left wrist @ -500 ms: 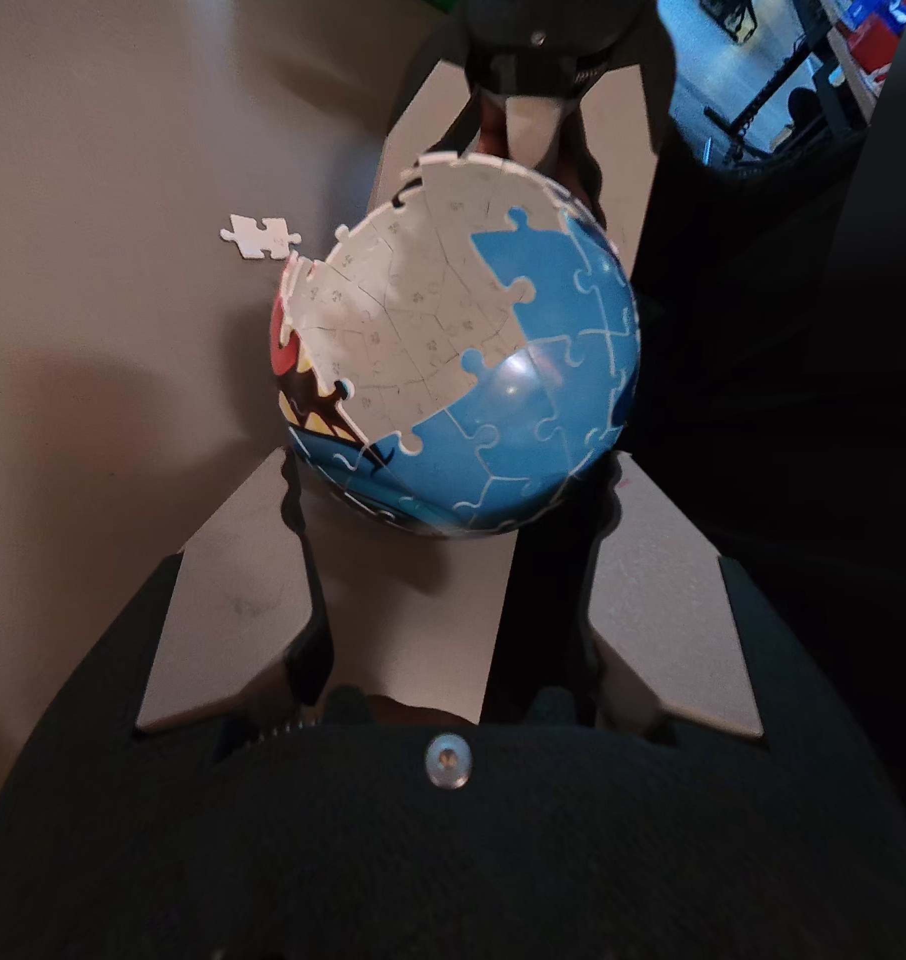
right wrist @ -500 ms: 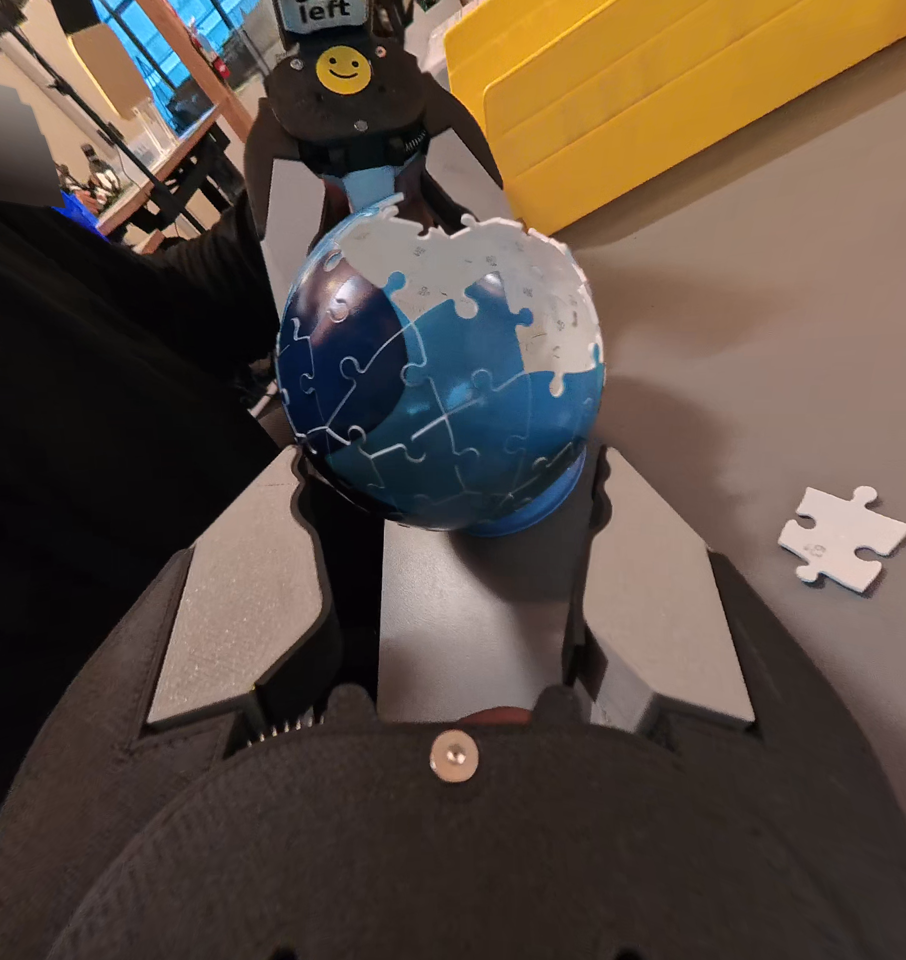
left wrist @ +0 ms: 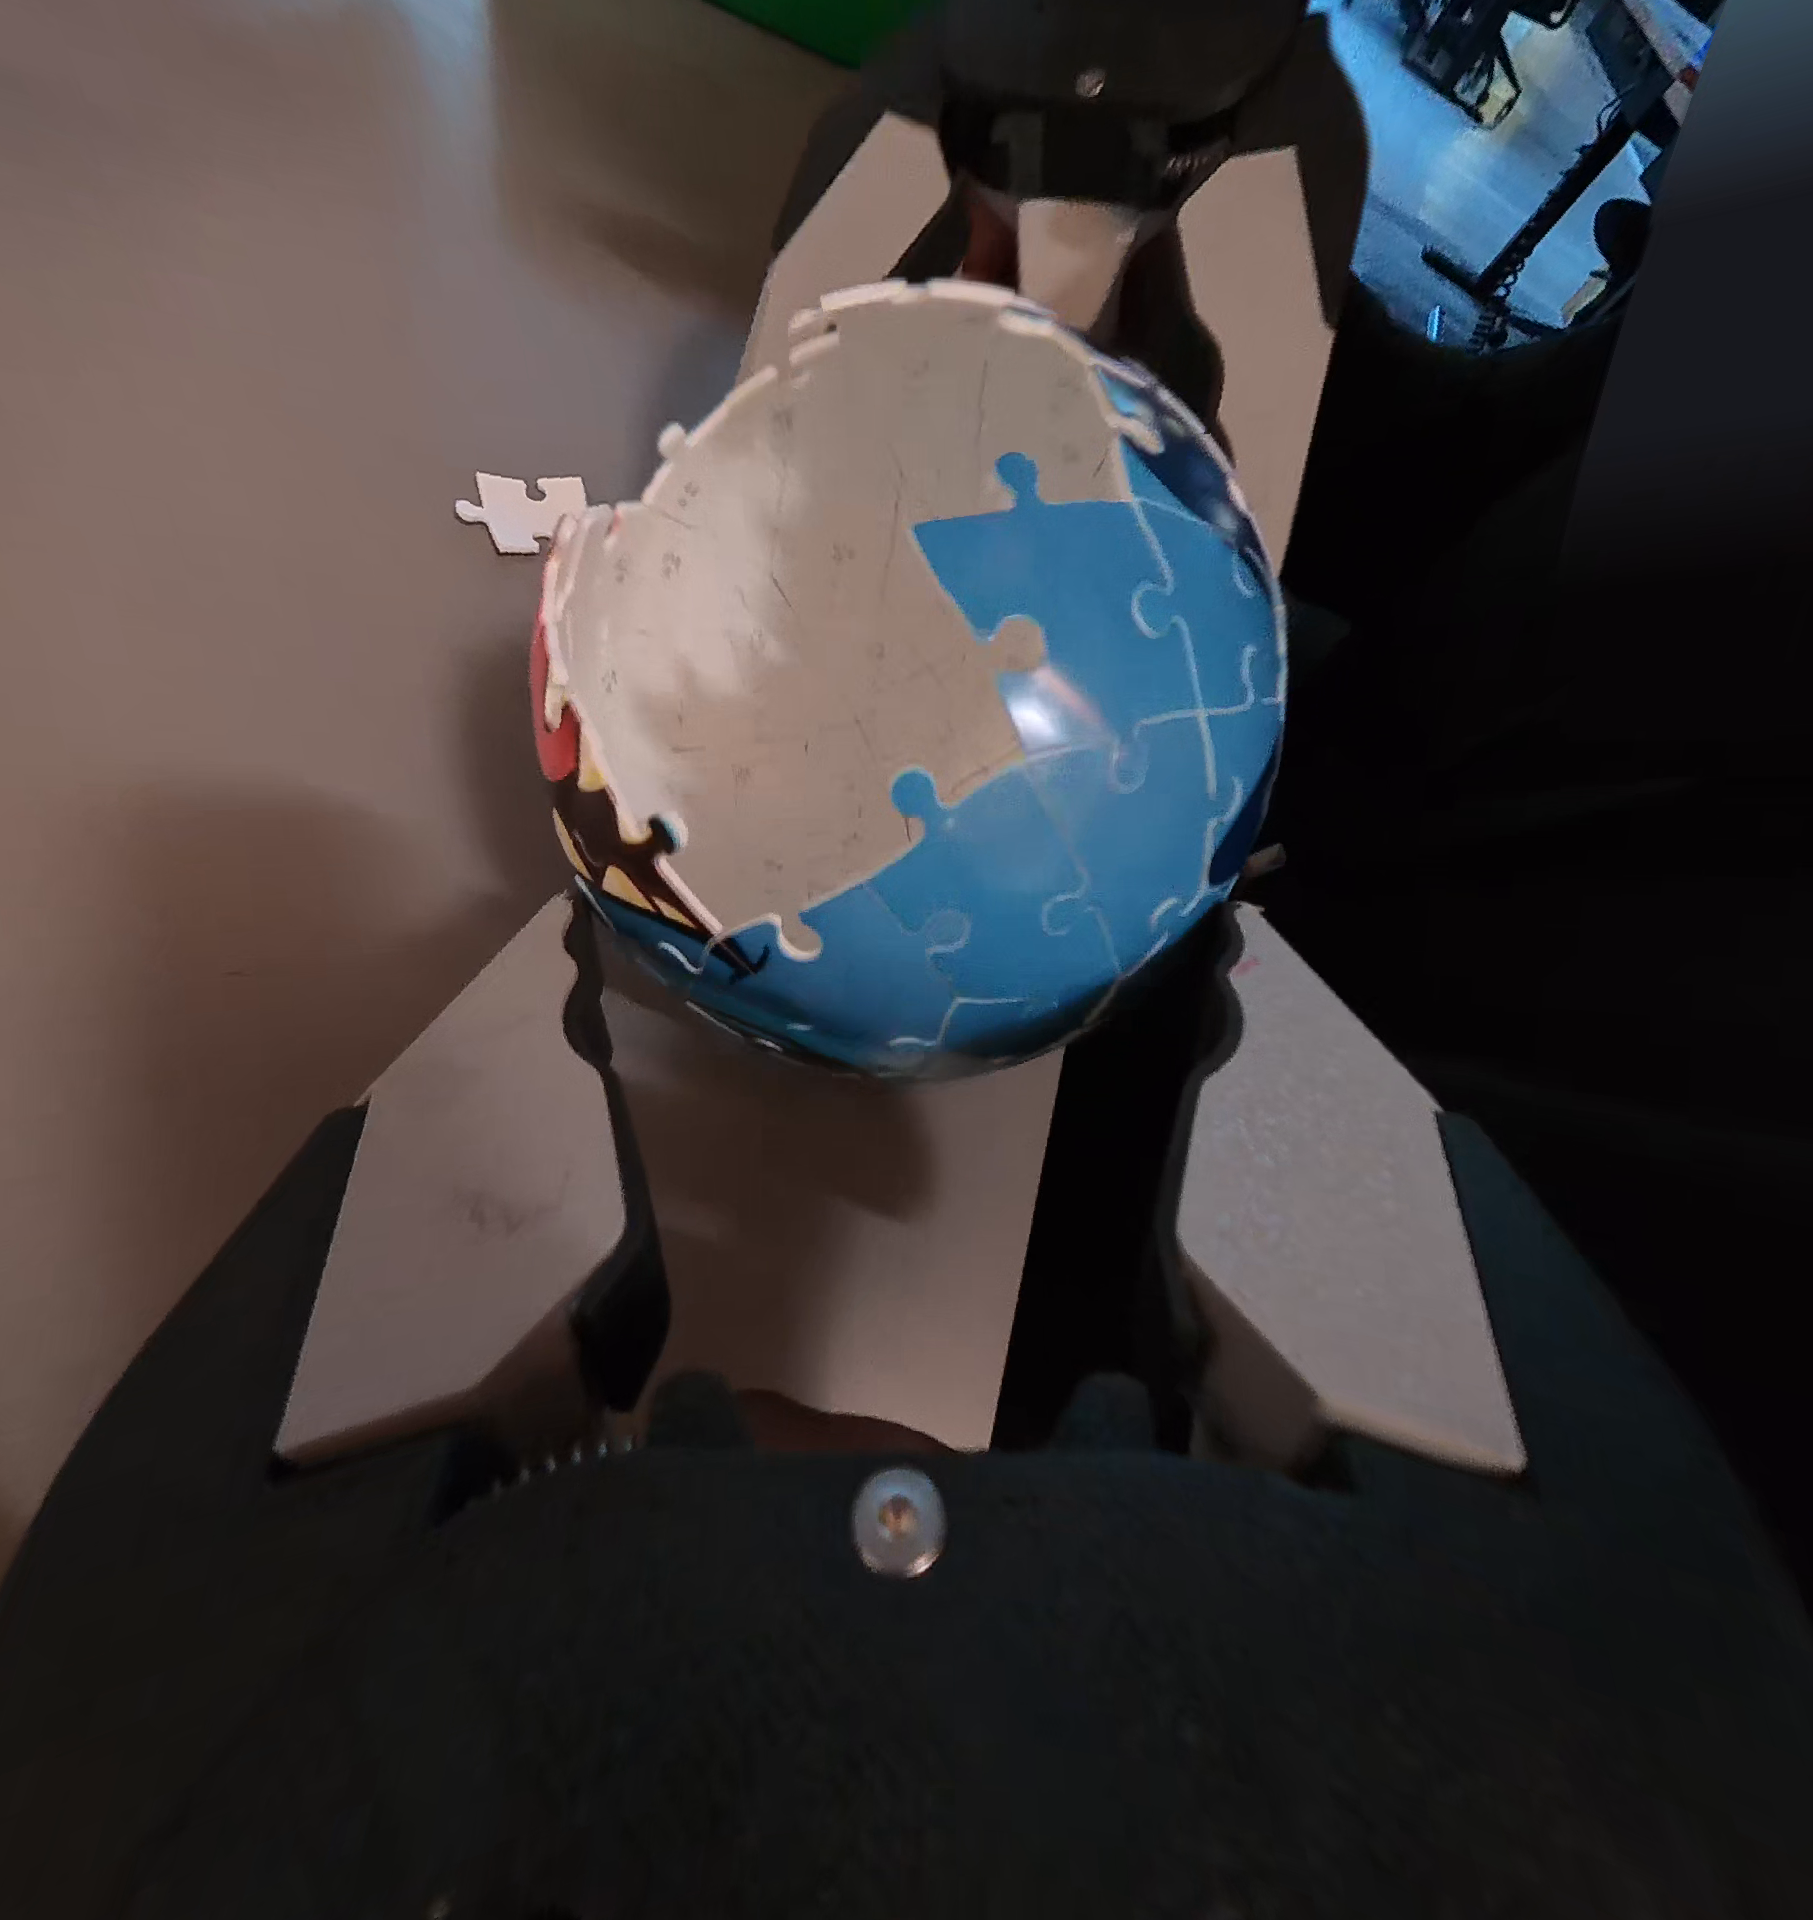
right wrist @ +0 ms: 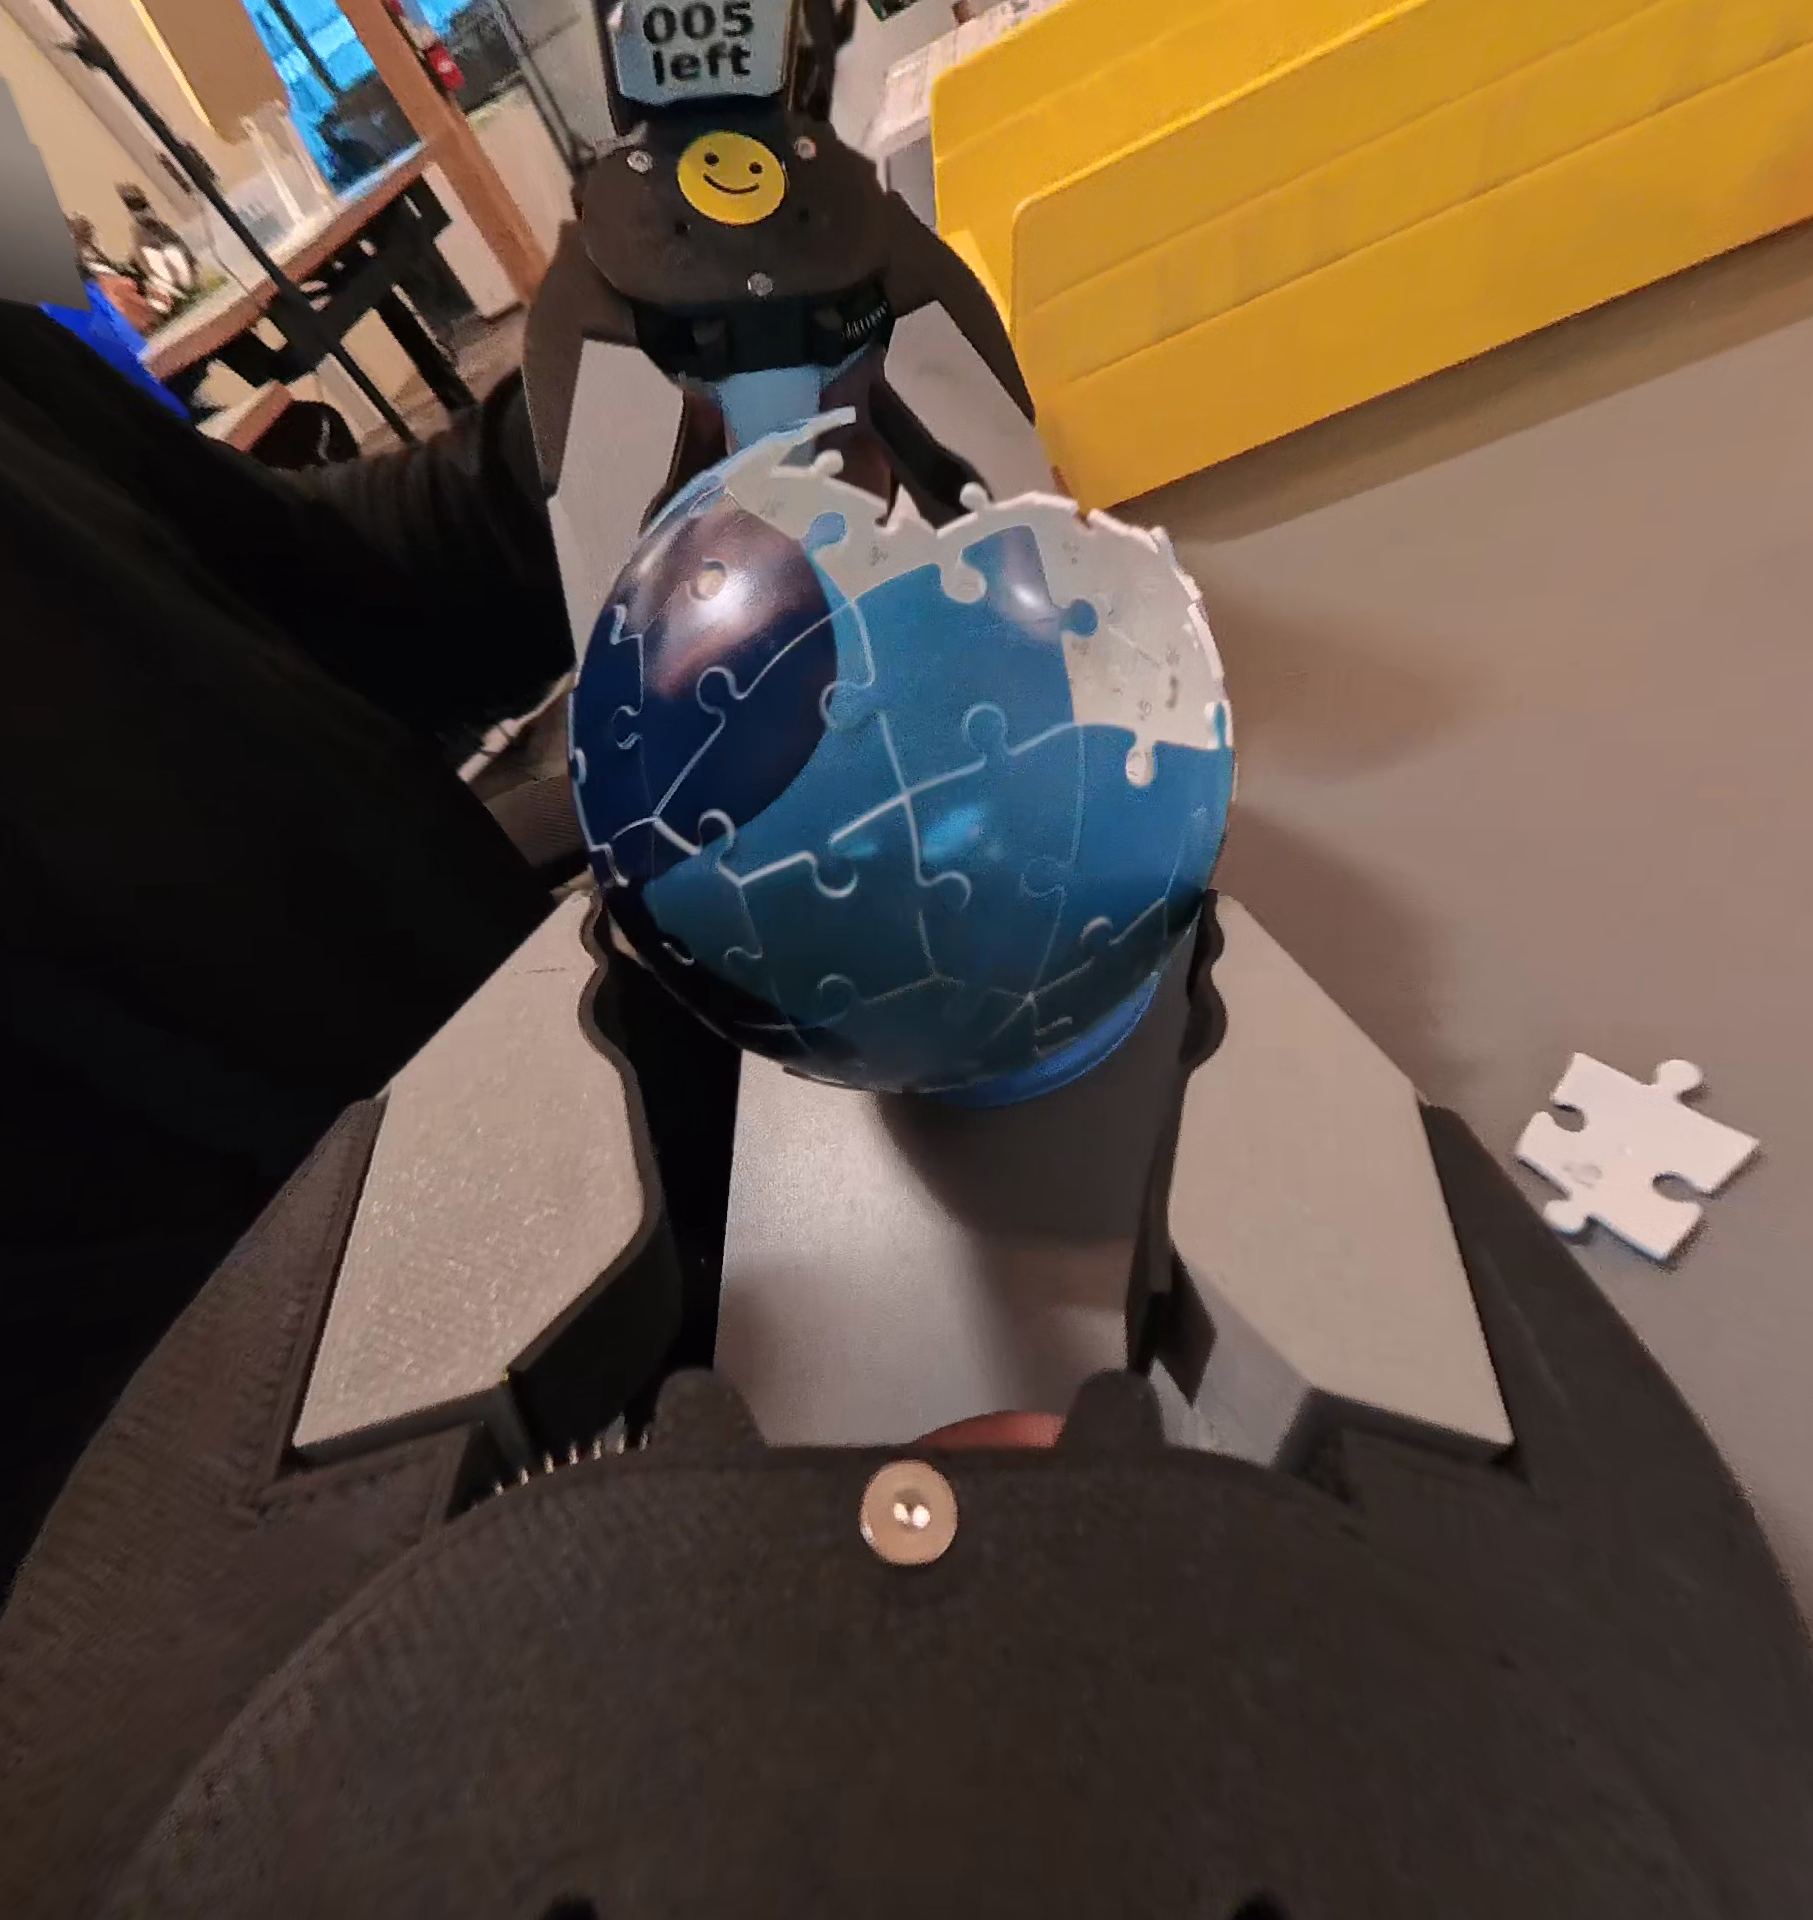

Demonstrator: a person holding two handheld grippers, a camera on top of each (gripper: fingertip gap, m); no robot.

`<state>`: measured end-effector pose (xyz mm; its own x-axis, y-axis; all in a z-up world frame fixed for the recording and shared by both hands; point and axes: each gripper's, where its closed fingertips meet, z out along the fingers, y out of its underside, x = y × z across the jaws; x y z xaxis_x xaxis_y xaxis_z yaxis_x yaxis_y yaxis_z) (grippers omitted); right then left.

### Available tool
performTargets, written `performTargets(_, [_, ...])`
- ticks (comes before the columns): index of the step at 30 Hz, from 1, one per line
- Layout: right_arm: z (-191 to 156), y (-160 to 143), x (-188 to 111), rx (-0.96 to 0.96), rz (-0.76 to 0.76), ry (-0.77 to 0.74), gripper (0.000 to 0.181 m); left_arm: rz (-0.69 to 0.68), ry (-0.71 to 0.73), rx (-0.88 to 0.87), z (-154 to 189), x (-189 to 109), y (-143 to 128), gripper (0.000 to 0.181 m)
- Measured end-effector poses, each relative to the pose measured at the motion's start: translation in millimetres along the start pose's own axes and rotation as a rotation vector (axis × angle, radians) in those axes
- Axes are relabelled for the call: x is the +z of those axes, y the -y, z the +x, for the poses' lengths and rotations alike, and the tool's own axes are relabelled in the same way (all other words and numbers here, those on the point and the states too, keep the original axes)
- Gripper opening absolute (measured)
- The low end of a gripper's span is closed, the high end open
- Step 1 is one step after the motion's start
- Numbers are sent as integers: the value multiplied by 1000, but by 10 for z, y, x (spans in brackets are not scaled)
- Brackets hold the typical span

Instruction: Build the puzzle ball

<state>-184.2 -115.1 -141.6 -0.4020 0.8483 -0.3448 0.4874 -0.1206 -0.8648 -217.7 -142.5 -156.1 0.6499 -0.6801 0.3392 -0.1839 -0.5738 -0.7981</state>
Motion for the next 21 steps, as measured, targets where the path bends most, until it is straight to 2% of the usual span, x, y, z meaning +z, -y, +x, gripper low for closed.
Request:
performTargets(4, [27, -30, -79, -32, -26, -39, 103, -18, 4, 13, 0, 6, -32, 112])
performTargets(7, [213, -46, -308, -35, -17, -101, 102, -6, -11, 12, 31, -54, -18, 112])
performTargets(12, [969, -79, -792, 89, 13, -311, 82, 50, 28, 28, 17, -321, 76, 110])
performTargets(14, [1138, -156, -736, 178, -26, -325, 80, 90, 63, 21, -32, -433, 156, 106])
performTargets(16, [1190, -227, -573, 212, -78, -336, 71, 114, 115, 5, -112, -516, 206, 102])
performTargets(19, [1315, -341, -419, 178, -164, -463, 71, 129, 171, -31, -205, -600, 217, 96])
performTargets(21, [1383, -361, -407, 124, -192, -546, 60, 125, 197, -56, -258, -636, 200, 95])
